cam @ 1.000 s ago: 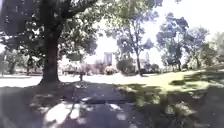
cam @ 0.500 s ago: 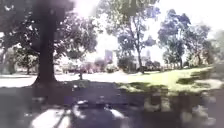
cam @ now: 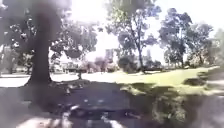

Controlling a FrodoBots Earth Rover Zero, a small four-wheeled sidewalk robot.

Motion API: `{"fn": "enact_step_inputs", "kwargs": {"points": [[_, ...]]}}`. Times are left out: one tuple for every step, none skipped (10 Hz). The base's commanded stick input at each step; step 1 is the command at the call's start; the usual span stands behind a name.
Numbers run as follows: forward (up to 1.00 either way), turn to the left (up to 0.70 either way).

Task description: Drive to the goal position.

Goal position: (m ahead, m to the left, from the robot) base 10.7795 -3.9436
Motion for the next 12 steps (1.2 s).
{"fn": "enact_step_inputs", "kwargs": {"points": [[0.7, 0.0], [0.7, 0.0], [0.7, 0.0], [0.7, 0.0], [0.69, 0.0], [0.68, 0.02], [0.68, 0.05], [0.69, 0.0], [0.69, 0.0], [0.69, 0.0], [0.69, 0.01], [0.69, 0.05]]}}
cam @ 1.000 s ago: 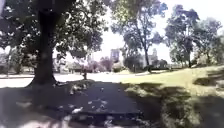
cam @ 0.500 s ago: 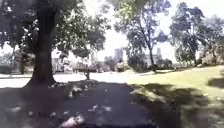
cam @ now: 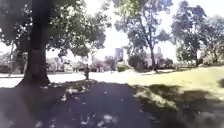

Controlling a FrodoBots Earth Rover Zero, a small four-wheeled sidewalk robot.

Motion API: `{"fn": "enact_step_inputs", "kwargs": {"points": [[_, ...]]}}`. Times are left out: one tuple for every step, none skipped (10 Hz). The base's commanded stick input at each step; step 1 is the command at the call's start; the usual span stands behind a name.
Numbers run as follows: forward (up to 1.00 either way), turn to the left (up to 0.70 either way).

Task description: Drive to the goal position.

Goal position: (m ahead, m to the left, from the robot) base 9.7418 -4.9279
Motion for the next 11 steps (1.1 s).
{"fn": "enact_step_inputs", "kwargs": {"points": [[0.69, 0.1], [0.69, 0.11], [0.69, 0.09], [0.69, 0.07], [0.69, 0.04], [0.69, 0.02], [0.69, 0.02], [0.69, 0.02], [0.69, 0.02], [0.69, 0.02], [0.69, 0.02]]}}
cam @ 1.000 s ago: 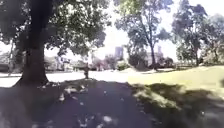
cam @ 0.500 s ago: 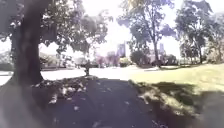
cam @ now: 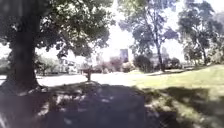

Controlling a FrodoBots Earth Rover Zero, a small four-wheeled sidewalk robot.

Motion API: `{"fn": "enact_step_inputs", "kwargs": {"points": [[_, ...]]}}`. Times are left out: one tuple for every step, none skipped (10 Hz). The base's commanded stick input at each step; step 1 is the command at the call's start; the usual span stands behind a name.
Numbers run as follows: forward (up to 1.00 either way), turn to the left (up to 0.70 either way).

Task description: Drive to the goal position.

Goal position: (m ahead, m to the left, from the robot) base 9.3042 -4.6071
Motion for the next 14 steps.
{"fn": "enact_step_inputs", "kwargs": {"points": [[0.69, 0.02], [0.69, 0.01], [0.69, 0.02], [0.69, 0.05], [0.69, 0.02], [0.69, 0.0], [0.69, 0.0], [0.69, -0.05], [0.69, -0.34], [0.69, -0.32], [0.69, -0.02], [0.69, 0.0], [0.69, 0.0], [0.69, 0.0]]}}
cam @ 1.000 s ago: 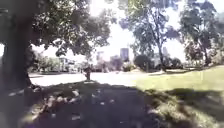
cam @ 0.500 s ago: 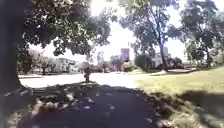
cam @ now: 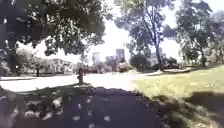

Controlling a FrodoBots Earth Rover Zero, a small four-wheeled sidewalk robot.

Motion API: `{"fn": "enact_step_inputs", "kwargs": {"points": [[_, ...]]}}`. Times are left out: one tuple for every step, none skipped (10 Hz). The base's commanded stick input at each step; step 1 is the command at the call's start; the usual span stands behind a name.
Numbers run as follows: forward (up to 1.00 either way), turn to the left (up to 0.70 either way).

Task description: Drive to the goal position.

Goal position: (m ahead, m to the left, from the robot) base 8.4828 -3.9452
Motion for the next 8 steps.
{"fn": "enact_step_inputs", "kwargs": {"points": [[0.69, 0.0], [0.69, 0.0], [0.69, 0.0], [0.69, 0.0], [0.69, -0.01], [0.69, -0.02], [0.69, -0.02], [0.69, -0.02]]}}
